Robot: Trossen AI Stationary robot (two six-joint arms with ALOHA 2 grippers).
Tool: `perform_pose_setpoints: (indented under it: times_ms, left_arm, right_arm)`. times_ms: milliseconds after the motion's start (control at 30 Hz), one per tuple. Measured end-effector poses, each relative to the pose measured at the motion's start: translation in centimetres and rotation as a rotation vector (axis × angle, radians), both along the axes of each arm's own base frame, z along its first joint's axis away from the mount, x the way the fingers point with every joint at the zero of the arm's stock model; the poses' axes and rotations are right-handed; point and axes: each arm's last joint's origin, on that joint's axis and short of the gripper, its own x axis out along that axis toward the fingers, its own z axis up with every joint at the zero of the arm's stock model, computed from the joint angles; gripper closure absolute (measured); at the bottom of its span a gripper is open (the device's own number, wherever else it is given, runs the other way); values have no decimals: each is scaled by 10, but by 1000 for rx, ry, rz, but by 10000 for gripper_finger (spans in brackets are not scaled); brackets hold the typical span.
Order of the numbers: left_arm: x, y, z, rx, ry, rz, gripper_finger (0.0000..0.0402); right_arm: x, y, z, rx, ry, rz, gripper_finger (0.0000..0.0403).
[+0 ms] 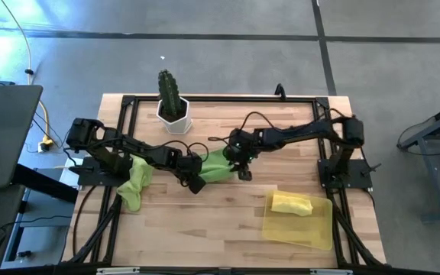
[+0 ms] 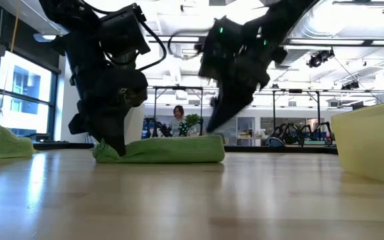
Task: Roll microfiber towels into tight, uniform cylinder then place into a basket
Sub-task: Roll the green towel
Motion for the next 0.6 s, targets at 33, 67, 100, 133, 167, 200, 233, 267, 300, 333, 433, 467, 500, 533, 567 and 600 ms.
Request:
perform_pose_setpoints:
  times_ms: [33, 67, 100, 133, 167, 200, 233, 267, 300, 333, 433, 467, 500, 533, 567, 600]
  left_arm:
    - [0, 0, 0, 2, 0, -7, 391]
    - [0, 0, 0, 4, 1, -14, 391]
    - [0, 0, 0, 6, 0, -19, 391]
    - [0, 0, 0, 8, 0, -22, 391]
    - [0, 0, 0, 8, 0, -24, 391]
    - [0, 0, 0, 9, 0, -24, 391]
    - [0, 0, 0, 9, 0, -24, 391]
    - [0, 0, 0, 8, 0, -24, 391]
    - [0, 0, 0, 9, 0, -28, 391]
    - [0, 0, 0, 9, 0, -31, 391]
    - [0, 0, 0, 8, -1, -32, 391]
    - [0, 0, 0, 8, -1, -32, 391]
    - [0, 0, 0, 8, 0, -32, 391]
    - [0, 0, 0, 8, -1, -32, 391]
    - [0, 0, 0, 8, -1, -33, 391]
    - [0, 0, 0, 8, -1, -33, 391]
  right_arm:
    - [-1, 3, 5, -14, -17, 30, 266]
    - [-3, 6, 9, -23, -27, 67, 260]
    - [-3, 11, 10, -38, -44, 112, 255]
    - [-3, 17, 11, -55, -63, 155, 252]
    - [-3, 22, 11, -76, -80, 200, 251]
    - [-3, 28, 10, -96, -98, 240, 251]
    - [-3, 33, 7, -111, -113, 273, 252]
    - [-2, 37, 3, -129, -132, 294, 254]
    - [-1, 41, -2, -156, -146, 303, 256]
    - [-2, 43, -7, -193, -149, 295, 258]
    - [1, 45, -14, -333, -159, 222, 265]
    - [1, 46, -16, -362, -154, 210, 266]
    - [2, 46, -19, -376, -149, 211, 267]
    - [3, 46, -22, -383, -145, 210, 268]
    - [3, 46, -25, -384, -135, 211, 269]
    - [3, 46, -28, -385, -128, 212, 269]
